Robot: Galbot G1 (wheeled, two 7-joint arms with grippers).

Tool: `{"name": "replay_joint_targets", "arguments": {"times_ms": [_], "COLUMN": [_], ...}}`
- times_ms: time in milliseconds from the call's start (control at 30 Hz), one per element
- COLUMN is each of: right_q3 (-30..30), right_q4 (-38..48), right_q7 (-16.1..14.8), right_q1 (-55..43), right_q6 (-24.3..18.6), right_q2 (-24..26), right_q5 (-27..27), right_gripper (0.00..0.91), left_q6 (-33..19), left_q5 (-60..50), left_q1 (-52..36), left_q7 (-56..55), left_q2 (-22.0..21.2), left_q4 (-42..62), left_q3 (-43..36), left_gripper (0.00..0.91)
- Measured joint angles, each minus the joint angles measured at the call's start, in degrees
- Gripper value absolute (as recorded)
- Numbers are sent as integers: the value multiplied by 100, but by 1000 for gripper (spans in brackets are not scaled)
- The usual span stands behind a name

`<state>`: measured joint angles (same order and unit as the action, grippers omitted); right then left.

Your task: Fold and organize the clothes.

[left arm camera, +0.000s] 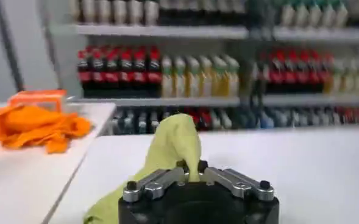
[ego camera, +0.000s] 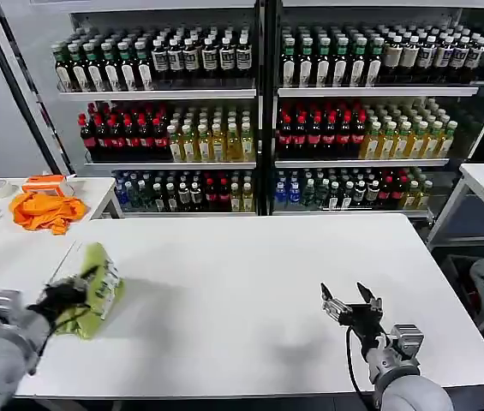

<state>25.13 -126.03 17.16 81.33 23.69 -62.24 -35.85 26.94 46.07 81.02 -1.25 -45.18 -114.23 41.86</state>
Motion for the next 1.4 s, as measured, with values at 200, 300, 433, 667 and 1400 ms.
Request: {"name": "replay_joint_targets", "arguments": {"times_ms": [200, 300, 433, 667, 1400], "right_q3": [87, 93, 68, -108, -2128], "right_q4": [-52, -66, -68, -35, 1086], "right_q7": [-1, -2, -1, -44, 394], "right_q1": [30, 26, 2, -104, -1643], "right_q6": [0, 9, 28, 13, -154], "right_q2": [27, 11, -19, -7, -670], "right_q5": [-16, -16, -4, 12, -1233], "right_gripper": [907, 907, 907, 907, 907], "left_q6": [-44, -35, 22, -18, -545], "left_q5": [-1300, -1629, -1919, -2278, -1767], "left_q1": [-108, -180, -341, -736, -266], "left_q7": [84, 101, 79, 43, -672], "left_q2": [-79, -124, -230, -613, -1592], "left_q4": [-261, -348, -389, -393, -966], "left_q3": [-990, -1434, -2004, -2817, -2042], "left_gripper": [30, 30, 907, 907, 907]}}
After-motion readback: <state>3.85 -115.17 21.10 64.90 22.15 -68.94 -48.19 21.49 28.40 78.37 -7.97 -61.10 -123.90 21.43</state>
